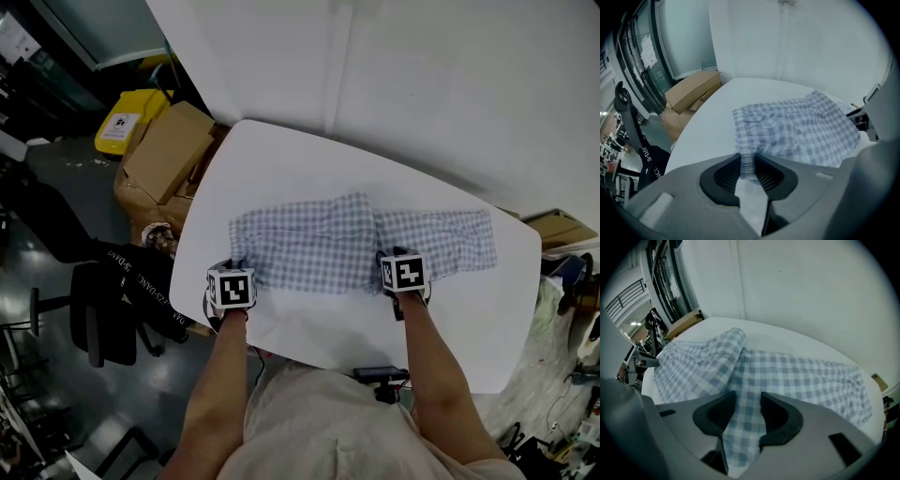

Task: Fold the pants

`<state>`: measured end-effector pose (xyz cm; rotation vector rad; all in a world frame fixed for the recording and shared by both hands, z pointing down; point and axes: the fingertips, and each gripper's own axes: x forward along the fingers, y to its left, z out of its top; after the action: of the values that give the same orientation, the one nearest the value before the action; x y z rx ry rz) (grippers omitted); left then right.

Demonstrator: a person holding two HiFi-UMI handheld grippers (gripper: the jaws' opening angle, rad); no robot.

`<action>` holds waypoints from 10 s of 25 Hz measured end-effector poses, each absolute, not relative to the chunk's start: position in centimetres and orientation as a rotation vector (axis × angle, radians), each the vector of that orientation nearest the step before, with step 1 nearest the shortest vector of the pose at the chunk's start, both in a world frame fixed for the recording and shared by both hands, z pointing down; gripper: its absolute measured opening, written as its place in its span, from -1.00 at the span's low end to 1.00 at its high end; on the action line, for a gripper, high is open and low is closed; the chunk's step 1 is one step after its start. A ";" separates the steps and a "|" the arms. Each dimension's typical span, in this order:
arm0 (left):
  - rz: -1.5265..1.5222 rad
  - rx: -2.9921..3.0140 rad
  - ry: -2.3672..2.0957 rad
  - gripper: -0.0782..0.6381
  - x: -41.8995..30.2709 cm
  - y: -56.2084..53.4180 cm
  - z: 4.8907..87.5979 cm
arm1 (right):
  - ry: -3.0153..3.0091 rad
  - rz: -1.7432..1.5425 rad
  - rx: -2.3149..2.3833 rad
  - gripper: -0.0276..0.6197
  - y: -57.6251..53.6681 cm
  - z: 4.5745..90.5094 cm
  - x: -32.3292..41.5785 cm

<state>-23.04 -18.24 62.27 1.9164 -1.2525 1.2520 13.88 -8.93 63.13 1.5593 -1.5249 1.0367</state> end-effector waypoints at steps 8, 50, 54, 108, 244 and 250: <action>1.266 1.822 -1.321 -0.51 -26.2 -17.0 62.4 | -1.513 1.049 1.559 -0.36 -9.0 63.3 14.0; 1.227 1.561 -1.468 -0.50 -38.9 -13.9 63.4 | -1.494 1.063 1.542 -0.36 -9.1 63.3 14.1; 1.200 1.574 -1.462 -0.48 -38.9 -13.9 63.4 | -1.502 1.063 1.535 -0.35 -9.1 63.3 13.9; 1.379 2.455 -0.265 -0.23 15.6 -4.1 59.4 | -1.532 1.097 1.742 -0.22 -1.3 57.1 33.5; 1.226 2.090 -0.945 0.02 -19.9 -17.0 59.4 | -1.728 -0.452 -0.297 -0.27 -20.3 58.5 -18.1; 1.219 2.065 -0.902 0.02 -19.9 -16.7 60.8 | -1.676 -0.483 -0.429 -0.26 -20.1 60.3 -19.3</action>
<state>-19.90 -16.71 60.84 2.0646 -0.9022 1.2190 -19.29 -20.12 60.26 -0.4293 -1.6758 -0.4834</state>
